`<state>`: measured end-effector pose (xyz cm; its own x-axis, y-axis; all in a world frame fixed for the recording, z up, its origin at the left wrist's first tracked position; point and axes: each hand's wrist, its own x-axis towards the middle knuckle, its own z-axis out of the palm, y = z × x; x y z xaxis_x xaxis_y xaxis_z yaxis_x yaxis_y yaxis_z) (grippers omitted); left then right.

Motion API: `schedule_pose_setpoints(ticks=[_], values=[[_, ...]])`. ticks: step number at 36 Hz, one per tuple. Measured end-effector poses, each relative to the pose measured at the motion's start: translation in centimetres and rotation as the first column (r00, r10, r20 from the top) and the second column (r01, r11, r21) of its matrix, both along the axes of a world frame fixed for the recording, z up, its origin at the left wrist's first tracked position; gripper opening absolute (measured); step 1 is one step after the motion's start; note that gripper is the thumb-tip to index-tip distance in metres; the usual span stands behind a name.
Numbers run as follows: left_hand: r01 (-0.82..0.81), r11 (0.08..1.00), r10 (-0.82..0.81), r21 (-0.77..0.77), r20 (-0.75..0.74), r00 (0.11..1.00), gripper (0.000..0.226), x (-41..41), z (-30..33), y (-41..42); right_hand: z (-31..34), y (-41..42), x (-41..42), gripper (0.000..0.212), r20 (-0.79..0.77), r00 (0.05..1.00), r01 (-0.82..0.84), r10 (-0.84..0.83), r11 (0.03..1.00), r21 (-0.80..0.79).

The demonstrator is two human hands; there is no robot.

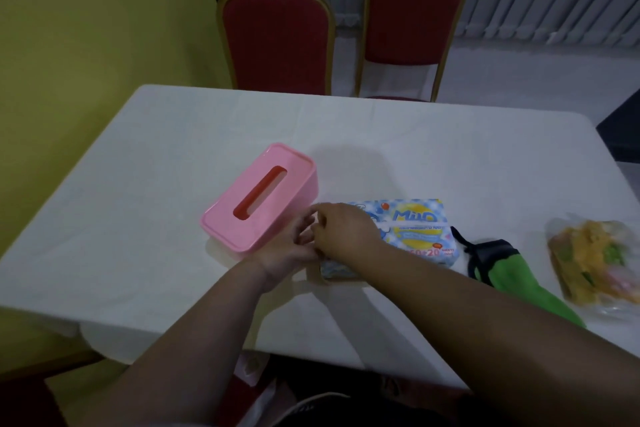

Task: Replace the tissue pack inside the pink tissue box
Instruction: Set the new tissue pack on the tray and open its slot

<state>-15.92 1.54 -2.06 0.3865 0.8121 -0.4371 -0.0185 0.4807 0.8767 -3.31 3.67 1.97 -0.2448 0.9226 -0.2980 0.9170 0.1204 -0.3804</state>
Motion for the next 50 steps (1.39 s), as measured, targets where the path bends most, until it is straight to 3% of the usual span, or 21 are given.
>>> schedule_pose_setpoints(ticks=[2,6,11,19,27,33,38,44,50], values=[[0.001,0.999,0.001,0.048,-0.058,0.998,0.095,0.3,-0.3,0.2,0.3,0.1,0.7,0.025,-0.141,0.986,0.088,-0.093,0.995,-0.047],[0.074,0.992,-0.057,0.099,-0.159,0.986,0.075,1.1,-0.1,0.6,0.5,0.2,2.4,0.019,-0.38,0.897,0.208,-0.224,0.975,-0.083],[0.148,0.986,-0.118,0.08,-0.3,0.947,0.07,1.1,0.6,1.5,1.1,0.0,6.3,0.021,-0.495,0.806,0.345,-0.324,0.937,-0.052],[0.127,0.99,-0.1,0.058,-0.341,0.935,0.068,1.4,0.3,1.9,0.8,-0.5,15.8,0.024,-0.639,0.534,0.609,-0.554,0.776,-0.163],[0.107,0.993,-0.084,0.049,-0.342,0.936,0.069,1.2,0.3,2.2,0.0,-1.8,22.8,0.018,-0.592,0.441,0.711,-0.675,0.665,-0.229],[0.087,0.995,-0.068,0.045,-0.325,0.943,0.07,1.3,0.3,2.3,0.1,-2.1,26.1,0.019,-0.539,0.421,0.773,-0.73,0.599,-0.207],[0.092,0.995,-0.07,0.049,-0.341,0.937,0.068,1.4,0.2,2.3,0.4,-1.6,29.0,0.025,-0.427,0.444,0.845,-0.788,0.527,-0.094],[0.078,0.996,-0.054,0.051,-0.363,0.93,0.067,1.5,0.5,2.1,1.5,-0.8,31.8,0.026,-0.223,0.584,0.811,-0.781,0.549,0.202],[0.071,0.995,-0.042,0.066,-0.359,0.932,0.066,1.8,0.7,1.9,1.6,1.1,34.8,0.033,-0.203,0.558,0.815,-0.804,0.486,0.317]])
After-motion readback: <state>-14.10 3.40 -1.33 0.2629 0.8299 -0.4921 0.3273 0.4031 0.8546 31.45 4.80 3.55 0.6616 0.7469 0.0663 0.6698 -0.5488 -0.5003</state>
